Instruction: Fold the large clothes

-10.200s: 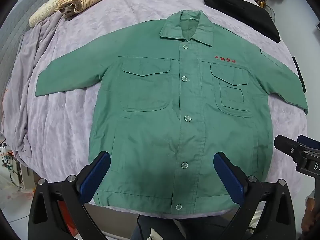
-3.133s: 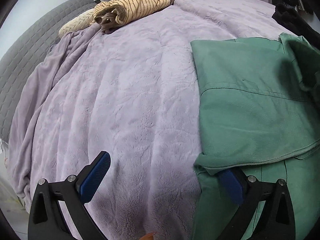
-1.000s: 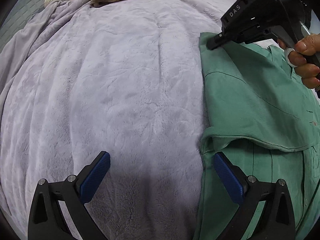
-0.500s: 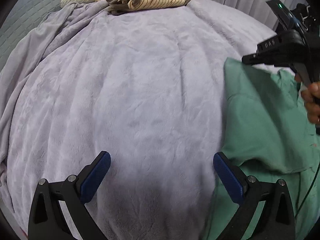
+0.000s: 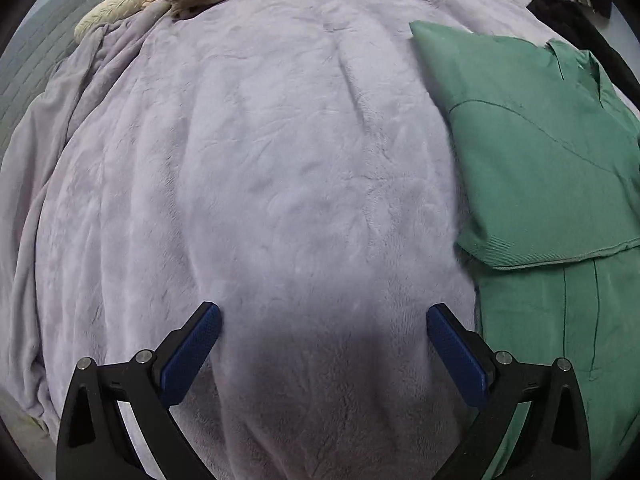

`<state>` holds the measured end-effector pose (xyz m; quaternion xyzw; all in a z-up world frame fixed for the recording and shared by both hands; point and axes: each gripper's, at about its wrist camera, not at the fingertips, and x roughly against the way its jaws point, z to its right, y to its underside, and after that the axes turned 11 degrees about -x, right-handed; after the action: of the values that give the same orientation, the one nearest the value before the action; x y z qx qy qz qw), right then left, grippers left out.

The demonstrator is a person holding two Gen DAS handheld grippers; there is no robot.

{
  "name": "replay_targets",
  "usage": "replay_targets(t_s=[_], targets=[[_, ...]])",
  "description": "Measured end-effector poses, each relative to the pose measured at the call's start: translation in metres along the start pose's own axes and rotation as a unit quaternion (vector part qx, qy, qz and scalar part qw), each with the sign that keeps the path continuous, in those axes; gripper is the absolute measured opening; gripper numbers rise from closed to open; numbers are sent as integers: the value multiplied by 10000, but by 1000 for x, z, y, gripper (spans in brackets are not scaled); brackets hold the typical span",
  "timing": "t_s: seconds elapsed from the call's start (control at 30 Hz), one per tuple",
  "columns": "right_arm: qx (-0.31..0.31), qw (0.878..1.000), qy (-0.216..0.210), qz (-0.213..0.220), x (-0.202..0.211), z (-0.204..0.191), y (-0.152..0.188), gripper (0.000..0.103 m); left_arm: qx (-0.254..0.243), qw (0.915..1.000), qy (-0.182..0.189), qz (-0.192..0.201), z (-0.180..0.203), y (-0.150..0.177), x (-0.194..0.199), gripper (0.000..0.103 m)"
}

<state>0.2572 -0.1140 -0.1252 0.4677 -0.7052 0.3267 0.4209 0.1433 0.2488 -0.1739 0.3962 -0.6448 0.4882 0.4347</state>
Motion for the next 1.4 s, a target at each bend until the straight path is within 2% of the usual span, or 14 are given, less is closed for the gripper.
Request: replay_targets(t_s=[0.1,0.2,0.3,0.37,0.47,0.6,0.73,0.83,0.87,0.9,0.97,1.1,1.27,1.4], targets=[[-959,9951,26,255,29,61,26,54,285,9993,66,218,-4,-14,14,103],[-1949,9794,-29,526,46,112,42,54,363,9980,127,498,7,-46,22,103],[-2574,9644,-283,544,43,143,42,54,273,9978,236,548,32,-75,14,103],[-2600,9634,-373,541,34,149,34,55,182,9985,182,487,49,-87,2,103],[-2150,9745,-242,598,35,137,25,8,61,9996,-35,284,65,-91,-19,103],[-1435,9857,99,875,50,122,26,8,288,9994,102,164,63,-87,-27,103],[-1766,9822,172,617,34,150,33,10,173,9998,-42,77,64,-88,-19,103],[-1982,9779,95,658,42,158,37,20,16,9999,-82,84,66,-86,-4,103],[-1967,9782,136,646,47,158,38,28,-19,9999,-70,87,66,-84,2,103],[-1918,9795,126,610,52,158,39,48,-50,9999,-45,81,67,-82,8,103],[-1822,9814,-8,599,63,155,47,72,-95,9999,-33,101,70,-75,21,103],[-1682,9837,-213,590,82,145,65,77,-177,9997,85,151,80,-61,44,103],[-1596,9851,-232,600,97,133,86,82,-325,9986,335,243,101,-46,76,103],[-1606,9837,-283,761,113,126,102,95,-508,9964,636,235,116,-41,96,103]])
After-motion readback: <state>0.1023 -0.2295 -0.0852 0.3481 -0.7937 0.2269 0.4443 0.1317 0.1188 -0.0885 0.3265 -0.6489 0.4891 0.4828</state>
